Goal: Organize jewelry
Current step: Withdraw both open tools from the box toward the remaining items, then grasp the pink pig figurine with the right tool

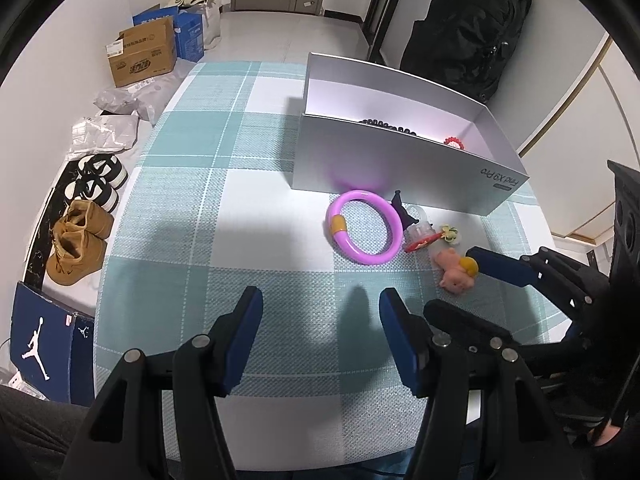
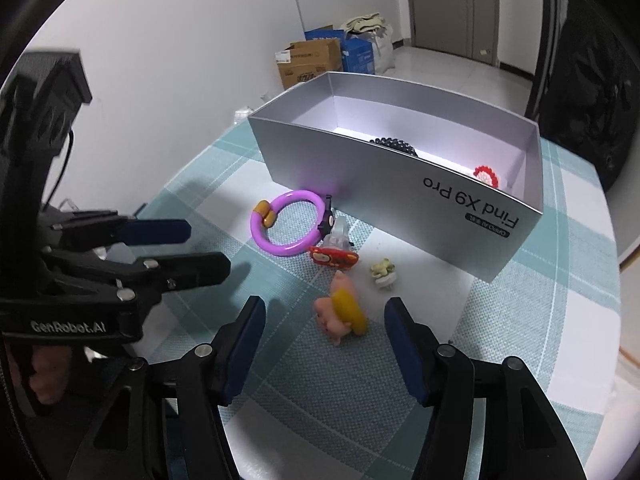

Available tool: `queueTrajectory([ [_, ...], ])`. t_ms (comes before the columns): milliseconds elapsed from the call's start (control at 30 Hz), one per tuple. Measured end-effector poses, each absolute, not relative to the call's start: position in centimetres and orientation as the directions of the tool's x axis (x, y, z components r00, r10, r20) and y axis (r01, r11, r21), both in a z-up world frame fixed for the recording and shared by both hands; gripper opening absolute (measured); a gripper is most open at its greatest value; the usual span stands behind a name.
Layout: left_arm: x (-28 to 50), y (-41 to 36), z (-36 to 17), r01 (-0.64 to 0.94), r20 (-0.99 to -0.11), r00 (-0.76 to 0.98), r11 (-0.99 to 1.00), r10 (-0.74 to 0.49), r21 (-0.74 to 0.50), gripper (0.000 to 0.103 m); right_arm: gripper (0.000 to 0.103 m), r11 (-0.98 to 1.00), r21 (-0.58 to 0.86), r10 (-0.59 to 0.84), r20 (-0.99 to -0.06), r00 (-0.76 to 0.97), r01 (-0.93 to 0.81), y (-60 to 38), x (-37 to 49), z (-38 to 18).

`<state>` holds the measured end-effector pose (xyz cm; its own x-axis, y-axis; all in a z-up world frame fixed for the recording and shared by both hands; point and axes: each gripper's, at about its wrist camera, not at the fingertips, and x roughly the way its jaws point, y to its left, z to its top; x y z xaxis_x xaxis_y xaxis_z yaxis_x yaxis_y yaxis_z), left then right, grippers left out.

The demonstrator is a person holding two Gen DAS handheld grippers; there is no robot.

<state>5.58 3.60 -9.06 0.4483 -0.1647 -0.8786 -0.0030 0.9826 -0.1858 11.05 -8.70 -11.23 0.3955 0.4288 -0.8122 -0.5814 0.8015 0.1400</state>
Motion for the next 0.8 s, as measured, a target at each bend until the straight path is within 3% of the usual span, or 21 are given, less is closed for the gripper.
queueTrajectory([
  [167,5.5,3.9,-8.9,-0.016,-0.874,0.457,0.981,-0.164,-0.192,0.055,0.042,0.801,0.022,0.361,-0.815,0.453,-0.598,-7.9,10.5,-11.5],
  [233,5.5,4.0,-8.7,-0.019,-0.871,0.461,0.98,-0.169,-0.2,0.055,0.027,0.807,0.012,0.35,-0.815,0.461,-0.591,-8.0,10.6,-11.5],
  [500,5.4,3.8,-8.2,0.005,-0.852,0.469,0.966,-0.232,-0.26,0.055,0.026,0.807,0.011,0.356,-0.808,0.47,-0.591,-8.4,10.5,-11.0],
  [800,5.5,0.9,-7.2,0.108,-0.829,0.477,0.956,-0.292,-0.275,0.055,0.026,0.872,0.203,0.425,-0.767,0.481,-0.446,-13.2,11.9,-8.7],
])
